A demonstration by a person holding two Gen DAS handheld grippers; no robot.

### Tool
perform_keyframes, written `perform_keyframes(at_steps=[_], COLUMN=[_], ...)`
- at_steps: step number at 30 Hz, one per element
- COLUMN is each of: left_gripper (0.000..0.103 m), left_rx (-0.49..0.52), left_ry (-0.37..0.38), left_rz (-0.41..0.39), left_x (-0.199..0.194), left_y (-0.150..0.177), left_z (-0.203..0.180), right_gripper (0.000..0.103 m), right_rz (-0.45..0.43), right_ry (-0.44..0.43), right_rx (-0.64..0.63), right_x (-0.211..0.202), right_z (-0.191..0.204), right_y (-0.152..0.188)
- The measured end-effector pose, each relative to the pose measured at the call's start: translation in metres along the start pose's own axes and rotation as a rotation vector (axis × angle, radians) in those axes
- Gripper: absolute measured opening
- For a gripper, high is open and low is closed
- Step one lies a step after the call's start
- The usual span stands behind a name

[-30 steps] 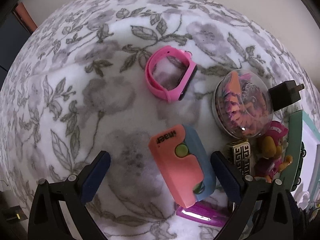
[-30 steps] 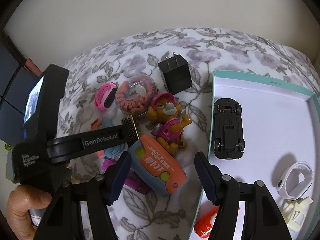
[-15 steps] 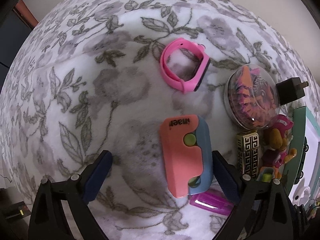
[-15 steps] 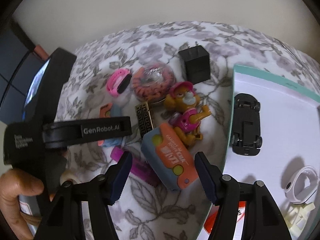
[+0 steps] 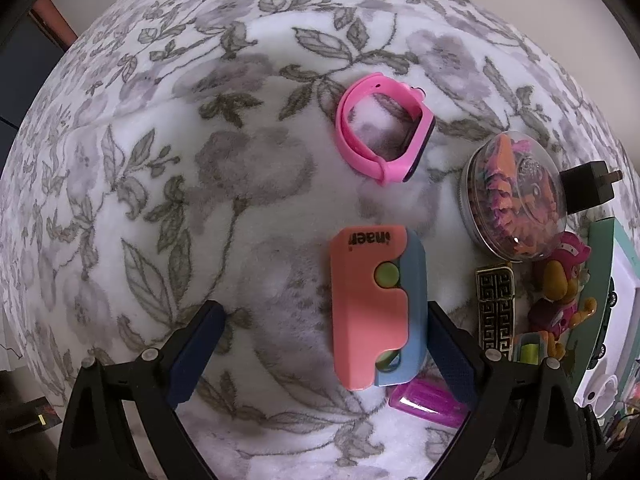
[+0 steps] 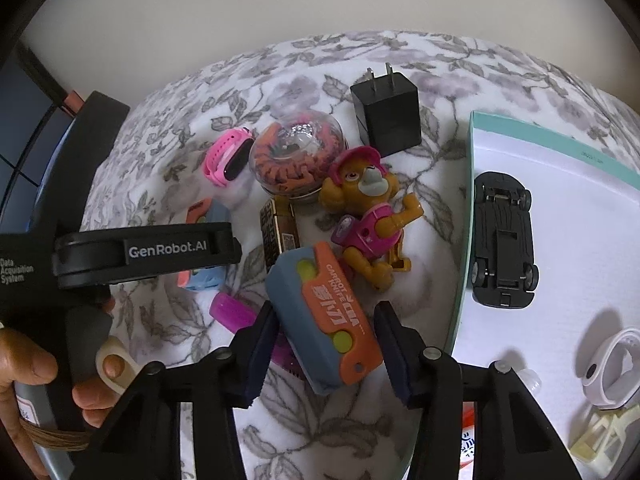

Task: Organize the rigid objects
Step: 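Grasp the pink-and-blue case with the left gripper while the right grasps the orange-and-blue case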

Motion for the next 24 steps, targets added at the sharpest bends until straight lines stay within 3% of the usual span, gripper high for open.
perform_keyframes(at_steps=[3,7,12,14,24], left_gripper=[0.096,0.083,0.046,0.044,0.044], left_rx=[0.003,0.009,0.039,0.046,0.008], left_ry=[-0.009,-0.002,0.008,0.002,0.036], left_rz=[-0.006,-0.013,-0.034,-0.040,-0.058], left_x=[-0.001,-0.010,-0.021,-0.025,-0.040], left_y=[0.000,0.002,0.002,0.002,-0.008], left_z=[-0.005,-0.015,-0.022,-0.023,-0.013], right_gripper=[0.050,0.050,0.047,0.043,0.042], right_rz=[-0.006,-0.005,0.000,-0.006,-0.014], right_ry=[0.006,0.009,0.000,-0.001,-0.039], right_rx=[-0.012,0.001,0.032,0.040,0.097], right_x=[0.000,-0.001,-0.004,-0.008,-0.012], right_z=[0.001,0.000,-0.003,-0.005,-0.013], right_y=[0.001,0.002,0.000,-0.001,-0.002])
Point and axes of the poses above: each gripper's, at about its wrist camera, not at the fingertips, and x roughly the way its jaws point, z to its left, y to its underside, the point moved 4 cm from there along x, roughly the way its jaws point, and after that the axes turned 7 degrees about -x, right-handed, at the moved point
